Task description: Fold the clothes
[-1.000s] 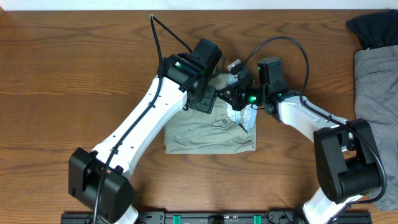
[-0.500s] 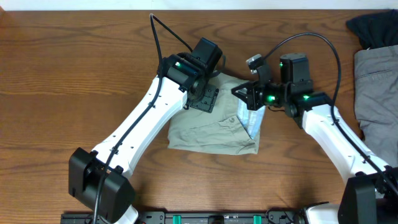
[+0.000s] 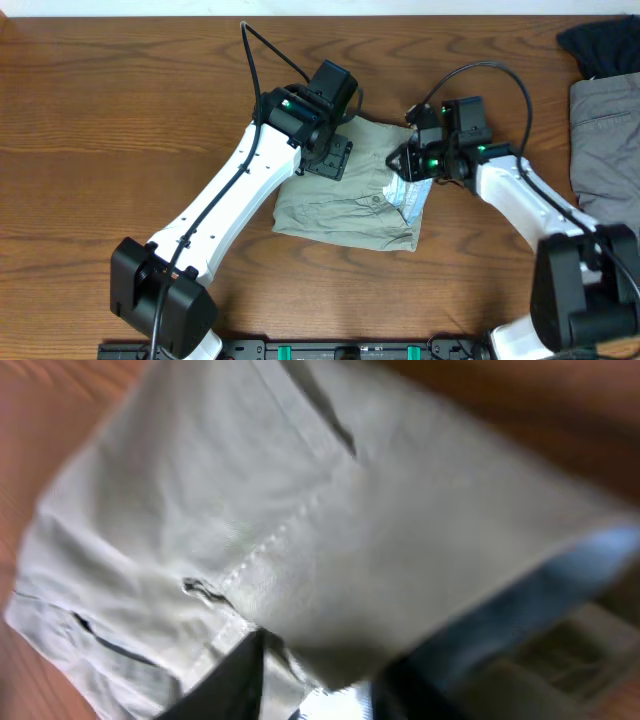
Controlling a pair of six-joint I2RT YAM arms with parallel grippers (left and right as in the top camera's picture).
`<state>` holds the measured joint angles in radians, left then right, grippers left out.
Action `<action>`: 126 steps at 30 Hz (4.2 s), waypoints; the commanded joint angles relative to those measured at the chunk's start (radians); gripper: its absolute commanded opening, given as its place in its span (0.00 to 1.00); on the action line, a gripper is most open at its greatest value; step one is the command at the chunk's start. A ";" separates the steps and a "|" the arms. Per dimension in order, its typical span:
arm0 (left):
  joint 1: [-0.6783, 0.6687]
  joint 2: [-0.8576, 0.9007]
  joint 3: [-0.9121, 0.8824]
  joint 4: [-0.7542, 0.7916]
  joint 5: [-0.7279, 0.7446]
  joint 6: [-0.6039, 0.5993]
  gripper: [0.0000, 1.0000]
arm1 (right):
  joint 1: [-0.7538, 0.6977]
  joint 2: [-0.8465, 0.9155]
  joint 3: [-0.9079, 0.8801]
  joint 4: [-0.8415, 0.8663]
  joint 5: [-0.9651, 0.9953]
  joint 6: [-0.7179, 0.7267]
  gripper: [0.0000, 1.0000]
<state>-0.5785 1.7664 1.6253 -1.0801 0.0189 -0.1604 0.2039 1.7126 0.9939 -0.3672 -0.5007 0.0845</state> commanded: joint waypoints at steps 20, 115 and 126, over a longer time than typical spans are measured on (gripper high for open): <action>0.001 -0.002 -0.001 0.003 -0.013 0.010 0.71 | -0.036 0.024 0.037 -0.037 -0.171 -0.140 0.28; 0.002 -0.002 -0.001 0.024 -0.031 0.032 0.72 | 0.088 -0.077 0.023 -0.529 0.230 0.068 0.34; 0.002 -0.002 -0.001 0.027 -0.031 0.032 0.72 | 0.091 0.000 0.023 -0.407 0.096 -0.103 0.23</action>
<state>-0.5785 1.7664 1.6253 -1.0504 -0.0071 -0.1337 0.2970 1.7138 1.0187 -0.7841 -0.3260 0.0528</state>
